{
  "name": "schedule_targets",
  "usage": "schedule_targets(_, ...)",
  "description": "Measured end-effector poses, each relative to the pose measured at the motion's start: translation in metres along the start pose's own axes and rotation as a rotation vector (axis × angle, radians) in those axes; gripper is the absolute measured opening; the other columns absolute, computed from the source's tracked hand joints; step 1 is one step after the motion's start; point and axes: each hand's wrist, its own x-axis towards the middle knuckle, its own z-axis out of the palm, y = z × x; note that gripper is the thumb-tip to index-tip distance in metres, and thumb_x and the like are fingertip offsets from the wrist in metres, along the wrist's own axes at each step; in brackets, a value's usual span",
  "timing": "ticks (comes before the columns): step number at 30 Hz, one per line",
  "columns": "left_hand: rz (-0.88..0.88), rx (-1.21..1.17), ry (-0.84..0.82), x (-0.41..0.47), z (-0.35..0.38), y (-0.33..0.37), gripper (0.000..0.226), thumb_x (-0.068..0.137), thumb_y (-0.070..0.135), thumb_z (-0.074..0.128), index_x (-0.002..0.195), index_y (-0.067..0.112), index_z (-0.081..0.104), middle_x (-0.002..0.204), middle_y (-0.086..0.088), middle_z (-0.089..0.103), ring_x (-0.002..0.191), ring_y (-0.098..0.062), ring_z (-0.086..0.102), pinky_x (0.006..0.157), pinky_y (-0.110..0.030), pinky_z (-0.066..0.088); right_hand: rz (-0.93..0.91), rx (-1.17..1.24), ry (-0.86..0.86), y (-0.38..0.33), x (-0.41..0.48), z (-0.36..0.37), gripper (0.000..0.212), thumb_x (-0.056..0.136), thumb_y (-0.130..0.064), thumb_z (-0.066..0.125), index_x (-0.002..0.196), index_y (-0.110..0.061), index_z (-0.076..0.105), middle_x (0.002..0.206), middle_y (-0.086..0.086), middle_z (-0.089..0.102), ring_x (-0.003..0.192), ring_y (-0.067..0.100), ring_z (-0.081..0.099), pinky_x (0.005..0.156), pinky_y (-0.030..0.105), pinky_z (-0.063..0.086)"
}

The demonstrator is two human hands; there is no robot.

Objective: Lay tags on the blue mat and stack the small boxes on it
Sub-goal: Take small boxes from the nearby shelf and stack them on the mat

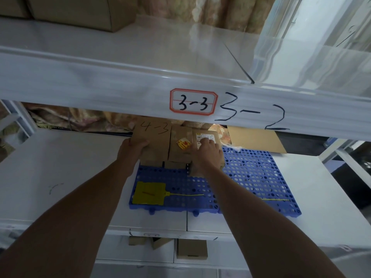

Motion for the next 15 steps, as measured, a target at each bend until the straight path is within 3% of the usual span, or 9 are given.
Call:
schedule_targets(4, 0.014, 0.004, 0.044, -0.002, -0.002, 0.000, 0.059, 0.087, 0.036, 0.076, 0.137, 0.010, 0.058, 0.129, -0.003, 0.063, 0.109, -0.026, 0.062, 0.096, -0.042, 0.051, -0.002, -0.011, -0.008, 0.005, 0.000, 0.000, 0.052, 0.102, -0.048, 0.038, 0.139, -0.014, 0.050, 0.142, 0.007, 0.052, 0.134, 0.027, 0.042, 0.111, 0.044, 0.030)
schedule_targets(7, 0.018, 0.003, 0.061, -0.002, -0.002, 0.000, 0.054, 0.090, 0.035, 0.074, 0.136, 0.012, 0.057, 0.125, -0.001, 0.061, 0.105, -0.025, 0.060, 0.091, -0.040, 0.049, -0.003, -0.015, -0.010, 0.009, -0.002, 0.003, 0.053, 0.102, -0.051, 0.037, 0.137, -0.014, 0.051, 0.139, 0.007, 0.054, 0.132, 0.028, 0.043, 0.110, 0.045, 0.031)
schedule_targets(13, -0.026, -0.031, 0.140, -0.002, -0.012, 0.000, 0.101, 0.064, 0.071, 0.075, 0.146, 0.018, 0.048, 0.140, -0.002, 0.054, 0.118, -0.028, 0.057, 0.088, -0.041, 0.049, 0.004, 0.008, 0.023, 0.016, -0.005, 0.005, 0.054, 0.101, -0.051, 0.037, 0.137, -0.014, 0.052, 0.138, 0.006, 0.054, 0.131, 0.027, 0.044, 0.109, 0.046, 0.031)
schedule_targets(15, -0.015, 0.013, 0.169, -0.005, -0.012, 0.002, 0.093, 0.075, 0.071, 0.069, 0.148, 0.017, 0.047, 0.145, -0.008, 0.051, 0.121, -0.031, 0.055, 0.084, -0.038, 0.045, 0.003, 0.011, 0.028, 0.016, -0.006, 0.005, 0.052, 0.101, -0.049, 0.038, 0.137, -0.014, 0.052, 0.138, 0.006, 0.054, 0.131, 0.027, 0.044, 0.109, 0.046, 0.031)
